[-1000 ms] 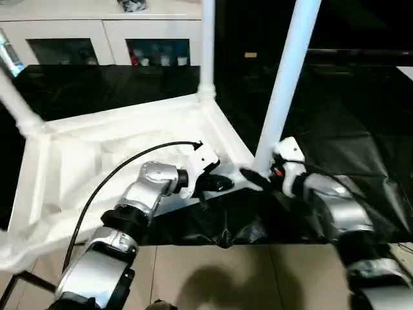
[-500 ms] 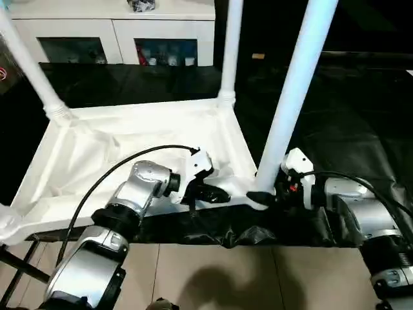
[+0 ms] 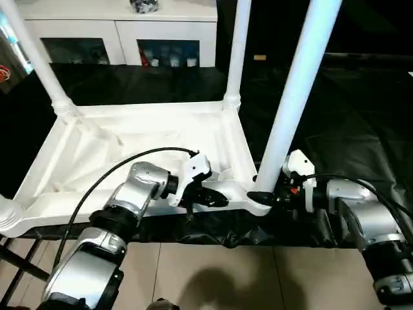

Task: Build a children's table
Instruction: Rotate leg to tighten

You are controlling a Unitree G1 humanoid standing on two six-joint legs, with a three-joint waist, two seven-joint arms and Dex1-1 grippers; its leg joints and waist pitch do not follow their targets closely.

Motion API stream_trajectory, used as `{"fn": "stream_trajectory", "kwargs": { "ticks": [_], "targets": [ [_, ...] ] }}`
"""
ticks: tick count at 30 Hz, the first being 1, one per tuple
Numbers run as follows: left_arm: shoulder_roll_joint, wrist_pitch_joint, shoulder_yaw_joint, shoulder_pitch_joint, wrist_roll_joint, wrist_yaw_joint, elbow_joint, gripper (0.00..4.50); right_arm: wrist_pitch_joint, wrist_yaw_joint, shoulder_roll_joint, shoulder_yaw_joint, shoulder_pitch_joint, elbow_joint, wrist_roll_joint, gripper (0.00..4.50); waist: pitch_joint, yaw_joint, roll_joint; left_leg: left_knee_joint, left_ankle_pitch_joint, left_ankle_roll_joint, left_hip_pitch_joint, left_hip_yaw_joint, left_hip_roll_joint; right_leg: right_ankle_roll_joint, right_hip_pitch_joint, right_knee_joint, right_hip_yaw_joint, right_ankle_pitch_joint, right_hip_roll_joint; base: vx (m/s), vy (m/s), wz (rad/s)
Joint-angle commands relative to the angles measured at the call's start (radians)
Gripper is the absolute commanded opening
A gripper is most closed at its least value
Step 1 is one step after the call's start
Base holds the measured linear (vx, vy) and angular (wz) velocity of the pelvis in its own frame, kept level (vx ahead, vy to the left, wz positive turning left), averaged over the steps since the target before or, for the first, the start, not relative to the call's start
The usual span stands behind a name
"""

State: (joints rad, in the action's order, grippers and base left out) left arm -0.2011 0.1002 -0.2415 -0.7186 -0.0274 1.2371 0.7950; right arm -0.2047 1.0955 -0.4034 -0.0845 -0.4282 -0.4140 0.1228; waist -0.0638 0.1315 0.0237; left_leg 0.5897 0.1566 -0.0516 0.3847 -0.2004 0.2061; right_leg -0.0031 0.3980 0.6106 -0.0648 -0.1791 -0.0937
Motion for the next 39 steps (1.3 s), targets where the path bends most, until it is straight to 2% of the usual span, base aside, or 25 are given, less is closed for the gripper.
{"fn": "stream_trajectory", "kwargs": {
  "ticks": [1,2,5,7,8,10,11,13,15,16,17,18,19,21,24,25,27,28,29,31,32,34,36,37,39],
  "targets": [
    [0.074,-0.009,0.035,-0.062,0.000,-0.182,0.000,0.00,-0.024,-0.040,0.125,-0.085,0.027,-0.023,0.015,2.05,0.068,-0.009,-0.012,-0.074,0.310,0.013,-0.028,0.018,0.030,-0.205,-0.033,-0.090,0.038,-0.337,-0.059,0.000,0.000,0.00],
    [0.093,-0.006,0.044,-0.075,-0.005,-0.238,0.012,0.00,-0.010,-0.121,0.170,-0.070,0.020,-0.054,0.004,2.02,0.067,-0.012,-0.011,-0.076,0.334,0.001,-0.030,0.020,0.027,-0.191,-0.030,-0.096,0.036,-0.386,-0.061,0.000,0.000,0.00],
    [0.100,-0.006,0.048,-0.080,-0.006,-0.258,0.016,0.00,-0.004,-0.151,0.187,-0.066,0.018,-0.062,0.000,1.99,0.064,-0.024,-0.013,-0.080,0.385,-0.013,-0.036,0.025,0.025,-0.155,-0.027,-0.108,0.034,-0.470,-0.060,-0.018,0.001,0.00],
    [0.139,0.017,0.076,-0.109,-0.005,-0.375,0.042,0.00,-0.003,-0.297,0.261,-0.034,-0.008,-0.129,-0.018,1.98,0.063,-0.030,-0.009,-0.080,0.393,-0.015,-0.032,0.027,0.025,-0.148,-0.025,-0.109,0.034,-0.484,-0.061,0.000,0.000,0.00],
    [0.174,0.040,0.098,-0.133,-0.005,-0.470,0.059,0.00,-0.005,-0.446,0.327,0.011,-0.044,-0.203,-0.030,1.98,0.062,-0.040,-0.005,-0.081,0.419,-0.040,-0.036,0.031,0.023,-0.146,-0.019,-0.109,0.029,-0.514,-0.061,0.000,0.000,0.00],
    [0.187,0.043,0.106,-0.140,-0.005,-0.502,0.065,0.00,-0.002,-0.503,0.350,0.032,-0.060,-0.232,-0.036,1.97,0.062,-0.048,-0.009,-0.080,0.440,-0.041,-0.041,0.034,0.020,-0.129,-0.019,-0.119,0.025,-0.546,-0.060,0.000,0.000,0.00],
    [0.205,0.045,0.108,-0.146,-0.004,-0.524,0.070,0.00,0.003,-0.604,0.385,0.076,-0.093,-0.282,-0.035,1.97,0.063,-0.051,-0.008,-0.080,0.437,-0.037,-0.039,0.032,0.019,-0.130,-0.018,-0.120,0.027,-0.537,-0.061,0.000,0.000,0.00],
    [0.221,0.033,0.107,-0.149,-0.002,-0.529,0.075,0.00,-0.004,-0.686,0.416,0.133,-0.129,-0.330,-0.006,1.97,0.066,-0.058,-0.005,-0.087,0.414,-0.034,-0.026,0.037,0.021,-0.138,-0.030,-0.113,0.024,-0.487,-0.060,0.000,0.000,0.00],
    [0.225,0.022,0.103,-0.150,-0.003,-0.520,0.080,0.00,0.000,-0.693,0.423,0.151,-0.145,-0.340,0.014,1.97,0.069,-0.063,-0.004,-0.091,0.401,-0.028,-0.021,0.037,0.020,-0.142,-0.035,-0.110,0.023,-0.423,-0.056,0.000,0.000,0.00],
    [0.219,0.002,0.092,-0.149,-0.015,-0.509,0.085,0.00,0.014,-0.683,0.417,0.141,-0.147,-0.338,0.006,1.97,0.070,-0.061,0.001,-0.088,0.394,-0.020,-0.027,0.032,0.020,-0.161,-0.030,-0.109,0.027,-0.360,-0.055,0.000,0.000,0.00],
    [0.214,-0.014,0.083,-0.148,-0.024,-0.497,0.089,0.00,0.019,-0.669,0.414,0.139,-0.149,-0.337,0.008,1.97,0.071,-0.062,-0.002,-0.087,0.391,-0.016,-0.026,0.029,0.019,-0.168,-0.029,-0.110,0.029,-0.342,-0.054,0.000,0.000,0.00],
    [0.209,-0.022,0.080,-0.147,-0.028,-0.490,0.094,0.00,0.027,-0.651,0.409,0.142,-0.149,-0.332,0.013,2.53,0.072,-0.062,-0.004,-0.085,0.374,-0.007,-0.025,0.027,0.018,-0.180,-0.033,-0.106,0.031,-0.312,-0.055,0.000,0.000,0.00],
    [0.206,-0.029,0.080,-0.149,-0.032,-0.490,0.102,0.00,0.038,-0.645,0.405,0.150,-0.151,-0.334,0.008,2.53,0.073,-0.062,-0.003,-0.084,0.354,0.001,-0.023,0.025,0.019,-0.188,-0.035,-0.103,0.031,-0.292,-0.055,0.000,0.000,0.00],
    [0.200,-0.040,0.077,-0.152,-0.039,-0.486,0.110,0.00,0.044,-0.639,0.398,0.157,-0.153,-0.337,-0.002,2.53,0.074,-0.062,-0.004,-0.083,0.350,0.009,-0.025,0.023,0.019,-0.192,-0.035,-0.103,0.031,-0.286,-0.055,0.000,0.000,0.00],
    [0.191,-0.061,0.072,-0.155,-0.045,-0.481,0.123,0.00,0.057,-0.627,0.375,0.155,-0.152,-0.332,-0.015,2.91,0.077,-0.060,-0.004,-0.079,0.303,0.023,-0.021,0.022,0.021,-0.206,-0.038,-0.095,0.031,-0.244,-0.054,0.000,0.000,0.00],
    [0.184,-0.074,0.069,-0.161,-0.050,-0.478,0.138,0.00,0.070,-0.609,0.332,0.129,-0.134,-0.299,-0.049,2.97,0.078,-0.061,-0.005,-0.078,0.291,0.025,-0.020,0.021,0.020,-0.212,-0.039,-0.093,0.032,-0.227,-0.053,0.000,0.000,0.00],
    [0.181,-0.080,0.068,-0.163,-0.053,-0.478,0.144,0.00,0.074,-0.599,0.315,0.118,-0.125,-0.285,-0.059,3.04,0.080,-0.056,-0.006,-0.075,0.278,0.027,-0.023,0.019,0.021,-0.215,-0.039,-0.091,0.032,-0.206,-0.052,0.000,0.000,0.00],
    [0.176,-0.092,0.067,-0.171,-0.055,-0.474,0.161,0.00,0.055,-0.528,0.258,0.111,-0.083,-0.215,-0.043,3.04,0.079,-0.053,-0.008,-0.074,0.257,0.037,-0.020,0.018,0.020,-0.223,-0.042,-0.088,0.033,-0.178,-0.053,0.000,0.000,0.00],
    [0.176,-0.094,0.067,-0.172,-0.055,-0.474,0.163,0.00,0.053,-0.517,0.249,0.110,-0.077,-0.205,-0.040,3.04,0.082,-0.042,-0.008,-0.070,0.238,0.047,-0.024,0.016,0.022,-0.220,-0.044,-0.086,0.034,-0.152,-0.051,0.000,0.000,0.00],
    [0.174,-0.101,0.069,-0.179,-0.055,-0.472,0.174,0.00,0.054,-0.447,0.195,0.107,-0.040,-0.151,-0.027,3.04,0.084,-0.036,-0.010,-0.069,0.211,0.064,-0.020,0.016,0.022,-0.226,-0.049,-0.081,0.033,-0.107,-0.051,0.000,0.000,0.00],
    [0.173,-0.108,0.069,-0.183,-0.055,-0.470,0.183,0.00,0.060,-0.380,0.144,0.110,-0.010,-0.113,-0.012,3.04,0.085,-0.038,-0.007,-0.067,0.198,0.073,-0.016,0.017,0.021,-0.237,-0.050,-0.075,0.033,-0.079,-0.052,0.000,0.000,0.00],
    [0.173,-0.112,0.069,-0.185,-0.056,-0.470,0.188,0.00,0.063,-0.347,0.121,0.114,0.003,-0.097,-0.003,3.04,0.083,-0.037,-0.012,-0.065,0.201,0.090,-0.013,0.015,0.021,-0.244,-0.052,-0.078,0.031,-0.075,-0.052,0.000,0.000,0.00],
    [0.172,-0.123,0.065,-0.187,-0.059,-0.464,0.196,0.00,0.067,-0.285,0.060,0.137,0.021,-0.085,0.017,3.04,0.082,-0.036,-0.010,-0.063,0.221,0.094,-0.015,0.014,0.021,-0.247,-0.050,-0.084,0.029,-0.120,-0.053,0.000,0.000,0.00],
    [0.171,-0.132,0.061,-0.189,-0.060,-0.456,0.204,0.00,0.060,-0.248,0.019,0.156,0.030,-0.079,0.033,3.04,0.081,-0.035,-0.013,-0.062,0.222,0.092,-0.015,0.014,0.022,-0.247,-0.048,-0.085,0.029,-0.141,-0.053,0.000,0.000,0.00],
    [0.173,-0.140,0.058,-0.189,-0.061,-0.447,0.209,0.00,0.044,-0.214,-0.013,0.171,0.040,-0.069,0.051,3.04,0.081,-0.031,-0.012,-0.060,0.207,0.096,-0.016,0.013,0.022,-0.249,-0.049,-0.084,0.030,-0.147,-0.052,0.000,0.000,0.00]
  ]
}}
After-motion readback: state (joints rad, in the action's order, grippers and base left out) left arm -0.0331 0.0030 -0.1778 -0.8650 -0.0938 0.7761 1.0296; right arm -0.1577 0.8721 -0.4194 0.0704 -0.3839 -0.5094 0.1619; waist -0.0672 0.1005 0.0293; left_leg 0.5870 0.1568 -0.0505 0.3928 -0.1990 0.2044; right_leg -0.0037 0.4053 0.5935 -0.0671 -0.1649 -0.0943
